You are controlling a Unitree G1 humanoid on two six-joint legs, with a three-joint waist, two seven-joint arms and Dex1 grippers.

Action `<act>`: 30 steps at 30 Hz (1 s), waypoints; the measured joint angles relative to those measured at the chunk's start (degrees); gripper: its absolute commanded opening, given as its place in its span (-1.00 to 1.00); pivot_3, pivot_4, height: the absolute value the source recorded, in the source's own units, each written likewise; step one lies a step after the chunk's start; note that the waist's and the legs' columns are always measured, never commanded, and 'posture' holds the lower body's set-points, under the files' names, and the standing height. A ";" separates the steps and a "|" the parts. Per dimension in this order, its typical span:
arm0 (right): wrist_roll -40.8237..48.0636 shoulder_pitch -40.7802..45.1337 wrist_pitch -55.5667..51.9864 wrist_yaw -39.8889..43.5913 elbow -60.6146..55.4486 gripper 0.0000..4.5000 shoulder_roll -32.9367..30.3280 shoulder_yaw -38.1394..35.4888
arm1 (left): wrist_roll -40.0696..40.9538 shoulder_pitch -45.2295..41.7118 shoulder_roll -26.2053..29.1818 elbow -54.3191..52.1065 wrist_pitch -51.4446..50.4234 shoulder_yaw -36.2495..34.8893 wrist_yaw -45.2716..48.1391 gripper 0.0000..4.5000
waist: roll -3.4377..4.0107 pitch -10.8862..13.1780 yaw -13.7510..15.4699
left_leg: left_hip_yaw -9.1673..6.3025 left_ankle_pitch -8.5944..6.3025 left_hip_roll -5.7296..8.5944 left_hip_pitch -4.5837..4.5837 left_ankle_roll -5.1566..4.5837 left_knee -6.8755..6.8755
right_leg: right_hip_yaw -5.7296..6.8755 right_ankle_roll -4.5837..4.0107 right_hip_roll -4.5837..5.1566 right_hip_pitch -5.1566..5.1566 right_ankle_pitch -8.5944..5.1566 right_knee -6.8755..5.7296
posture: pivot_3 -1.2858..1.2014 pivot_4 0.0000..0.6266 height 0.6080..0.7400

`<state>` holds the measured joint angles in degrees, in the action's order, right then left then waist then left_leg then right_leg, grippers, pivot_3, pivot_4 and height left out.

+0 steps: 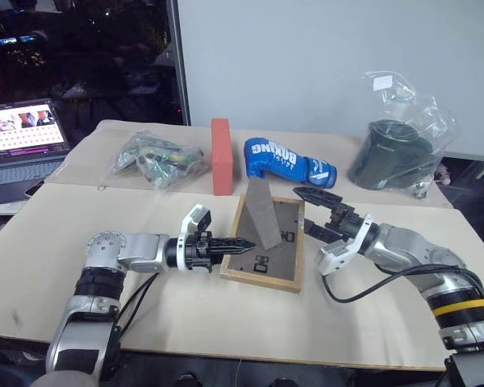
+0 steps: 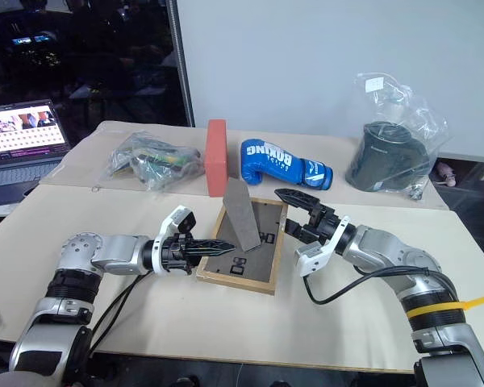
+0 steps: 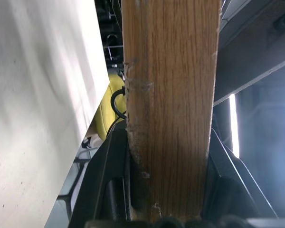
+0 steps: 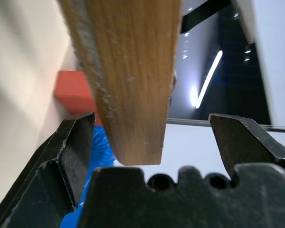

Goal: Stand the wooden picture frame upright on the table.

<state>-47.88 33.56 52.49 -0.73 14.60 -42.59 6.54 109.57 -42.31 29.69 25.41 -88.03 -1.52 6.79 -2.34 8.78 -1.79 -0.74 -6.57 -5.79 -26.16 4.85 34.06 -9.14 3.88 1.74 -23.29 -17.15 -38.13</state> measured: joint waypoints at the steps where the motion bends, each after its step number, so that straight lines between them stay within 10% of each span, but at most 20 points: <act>1: -0.47 0.05 0.14 -0.80 0.37 0.69 -0.01 0.23 | 0.12 0.23 0.16 -1.40 0.86 0.13 -0.60 -0.48 | 0.00 0.00 0.06 | 0.00 0.00 0.00 0.00 0.00 0.00 | 0.00 0.00 0.00 0.01 0.00 0.00 | 0.03 -0.52 0.48; 9: 0.16 1.22 1.35 -2.82 0.74 -0.42 -0.20 1.94 | 2.34 2.92 2.90 -8.42 3.65 2.08 -0.10 -0.48 | 0.03 0.01 0.39 | -0.13 0.01 0.02 0.02 -0.01 0.10 | 0.13 -0.01 0.00 0.12 0.01 -0.03 | 0.03 -0.52 0.48; 11: 0.19 1.37 1.38 -3.08 0.52 -0.42 -0.34 1.96 | 1.95 2.94 3.50 -9.01 4.05 2.39 0.91 -0.48 | 0.03 0.01 0.48 | -0.22 0.01 0.02 0.01 -0.01 0.16 | 0.22 -0.02 0.00 0.16 0.01 -0.03 | 0.03 -0.52 0.48; 20: 2.27 0.03 1.44 -1.23 0.69 -0.44 -0.85 3.65 | -16.77 5.70 10.75 -20.48 7.64 0.03 14.36 1.00 | 0.04 0.03 0.46 | -0.26 0.03 0.02 0.01 0.01 0.16 | 0.28 -0.07 0.00 0.15 -0.01 -0.07 | 0.03 -0.52 0.48; 24: 8.14 0.24 1.34 2.78 3.25 -0.44 -1.43 4.12 | -34.15 11.14 20.23 -28.69 23.44 -5.08 32.30 1.00 | 0.07 0.05 0.02 | -0.25 0.04 0.02 0.02 0.02 0.12 | 0.31 -0.13 0.02 0.19 -0.03 -0.06 | 0.03 -0.52 0.48; 30: 50.83 -1.56 -22.12 37.25 4.47 -0.44 4.72 7.67 | -51.65 17.66 20.62 -33.63 41.82 -7.64 42.72 1.00 | 0.12 0.16 -0.02 | -0.50 0.03 0.01 0.28 -0.05 0.25 | 0.61 -0.13 0.04 0.84 -0.04 0.05 | 0.03 -0.52 0.48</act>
<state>2.94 32.00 30.37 36.52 19.07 -37.87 14.21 57.91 -24.65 50.31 -8.22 -46.22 -9.16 49.51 -2.22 8.93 -1.81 -1.24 -6.54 -5.78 -25.87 4.80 34.31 -8.52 3.75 1.78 -22.44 -17.19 -38.08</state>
